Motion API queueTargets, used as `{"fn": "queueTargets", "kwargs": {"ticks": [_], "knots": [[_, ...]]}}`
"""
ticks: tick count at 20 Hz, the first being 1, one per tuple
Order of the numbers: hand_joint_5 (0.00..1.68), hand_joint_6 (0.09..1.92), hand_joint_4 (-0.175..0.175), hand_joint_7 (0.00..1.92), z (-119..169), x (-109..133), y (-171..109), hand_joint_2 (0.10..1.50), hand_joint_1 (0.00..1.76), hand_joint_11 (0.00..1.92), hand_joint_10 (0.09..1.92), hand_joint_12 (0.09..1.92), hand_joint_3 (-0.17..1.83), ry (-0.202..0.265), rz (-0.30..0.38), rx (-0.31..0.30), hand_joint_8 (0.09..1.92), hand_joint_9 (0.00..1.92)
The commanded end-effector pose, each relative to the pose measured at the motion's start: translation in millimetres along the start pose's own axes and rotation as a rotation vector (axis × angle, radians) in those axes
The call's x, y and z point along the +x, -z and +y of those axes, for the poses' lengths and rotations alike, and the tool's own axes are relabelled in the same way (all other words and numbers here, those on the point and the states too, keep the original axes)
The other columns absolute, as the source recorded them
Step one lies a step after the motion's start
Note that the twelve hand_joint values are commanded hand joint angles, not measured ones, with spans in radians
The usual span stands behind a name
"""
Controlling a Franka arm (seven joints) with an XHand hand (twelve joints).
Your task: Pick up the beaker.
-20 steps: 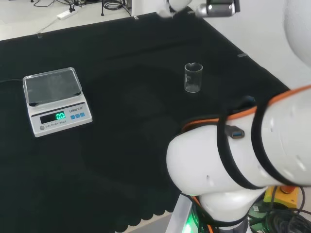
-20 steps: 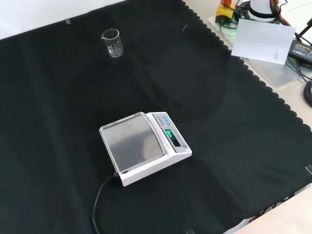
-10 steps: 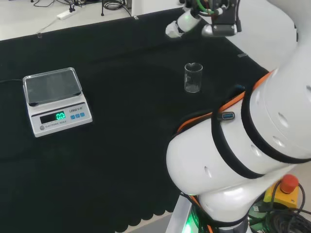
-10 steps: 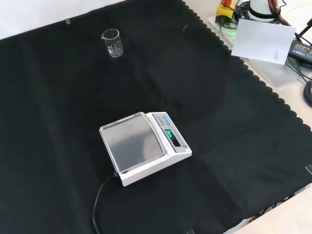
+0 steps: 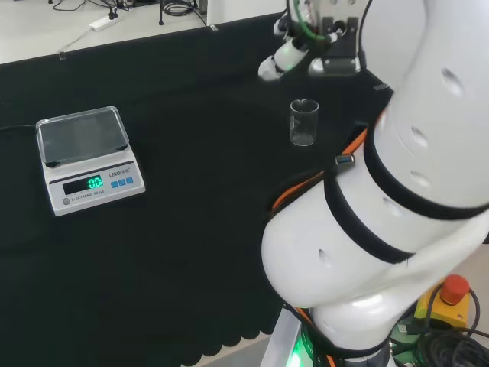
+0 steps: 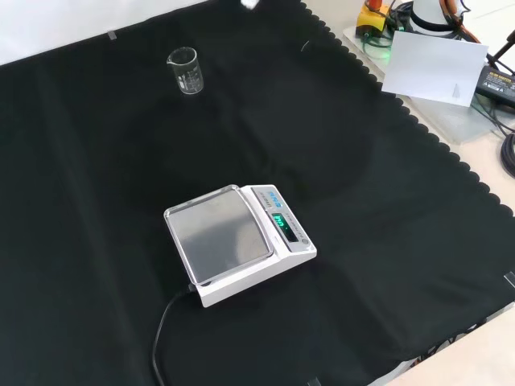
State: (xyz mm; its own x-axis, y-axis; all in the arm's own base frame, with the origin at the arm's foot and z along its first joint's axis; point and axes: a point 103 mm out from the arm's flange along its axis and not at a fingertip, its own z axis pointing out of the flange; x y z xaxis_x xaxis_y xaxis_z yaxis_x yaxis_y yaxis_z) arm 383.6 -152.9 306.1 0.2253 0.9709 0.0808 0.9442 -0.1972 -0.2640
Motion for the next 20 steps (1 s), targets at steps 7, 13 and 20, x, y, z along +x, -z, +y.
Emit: {"fn": "queueTargets", "kwargs": {"ticks": [7,13,20], "knots": [[0.29,0.09,0.010,0.27,72,25,-42,0.57,0.75,0.13,0.88,1.48,0.38,-0.009,-0.026,0.026,0.73,0.37],[0.26,0.09,0.015,0.23,73,17,-72,0.56,0.74,0.06,0.91,1.50,0.37,-0.043,0.032,0.027,0.74,0.28],[0.23,0.09,0.020,0.15,102,-28,-86,0.56,0.73,0.04,0.91,1.50,0.36,-0.064,0.091,0.072,0.72,0.23]]}}
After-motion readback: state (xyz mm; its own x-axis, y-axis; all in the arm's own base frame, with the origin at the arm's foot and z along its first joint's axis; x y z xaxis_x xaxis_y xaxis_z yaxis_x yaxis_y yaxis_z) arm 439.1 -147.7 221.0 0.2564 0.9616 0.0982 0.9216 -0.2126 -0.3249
